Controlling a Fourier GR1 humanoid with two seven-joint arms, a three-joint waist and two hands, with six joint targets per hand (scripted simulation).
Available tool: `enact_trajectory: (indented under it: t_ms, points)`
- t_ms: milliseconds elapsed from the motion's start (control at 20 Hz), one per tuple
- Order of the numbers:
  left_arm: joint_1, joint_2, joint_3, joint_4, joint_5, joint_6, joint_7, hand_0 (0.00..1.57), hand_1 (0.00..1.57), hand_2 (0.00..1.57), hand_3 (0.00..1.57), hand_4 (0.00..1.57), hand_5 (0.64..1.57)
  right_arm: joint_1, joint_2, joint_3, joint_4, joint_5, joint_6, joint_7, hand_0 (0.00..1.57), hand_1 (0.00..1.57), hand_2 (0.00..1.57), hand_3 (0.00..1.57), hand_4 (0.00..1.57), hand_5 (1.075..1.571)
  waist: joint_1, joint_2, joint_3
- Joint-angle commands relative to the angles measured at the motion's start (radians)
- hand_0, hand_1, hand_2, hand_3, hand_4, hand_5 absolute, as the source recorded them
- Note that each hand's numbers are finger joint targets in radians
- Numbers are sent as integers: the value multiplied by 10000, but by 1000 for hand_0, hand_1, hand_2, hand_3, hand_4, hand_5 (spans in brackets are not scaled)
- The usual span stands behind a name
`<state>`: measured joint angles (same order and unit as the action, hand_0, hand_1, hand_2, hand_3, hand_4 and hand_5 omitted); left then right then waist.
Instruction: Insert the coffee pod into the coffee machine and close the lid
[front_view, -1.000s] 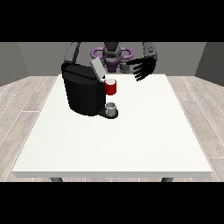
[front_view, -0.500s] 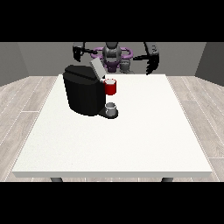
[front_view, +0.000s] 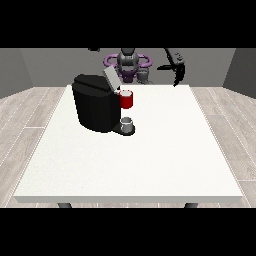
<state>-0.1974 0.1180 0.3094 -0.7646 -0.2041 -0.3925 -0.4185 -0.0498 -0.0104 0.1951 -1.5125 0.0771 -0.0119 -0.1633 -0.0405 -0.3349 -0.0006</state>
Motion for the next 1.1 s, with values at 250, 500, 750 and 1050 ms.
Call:
enact_trajectory:
  t_ms: [250,500,750,1050]
  points:
    - [372,-20,-477,-1889,676,-452,-341,0,0,0,0,118,1571,-713,102,544,-756,577,-1565,466,0,0,0,0,287,1571,798,1980,6]
    - [446,-142,-788,-2224,777,-691,-772,0,0,0,0,174,1571,-2603,104,-542,204,1223,-1680,616,0,0,0,0,211,1571,1280,2868,6]
    - [258,-448,-1107,-3089,898,-233,-616,0,0,0,0,183,1571,-3425,-130,-1159,1029,1109,-1523,484,0,0,0,0,344,1571,1321,3243,7]
    - [1596,-345,-1591,-4396,1000,-733,-218,0,0,0,0,284,1571,-3449,-139,-1781,2207,1011,-1864,272,0,0,0,0,414,1571,1730,3101,7]
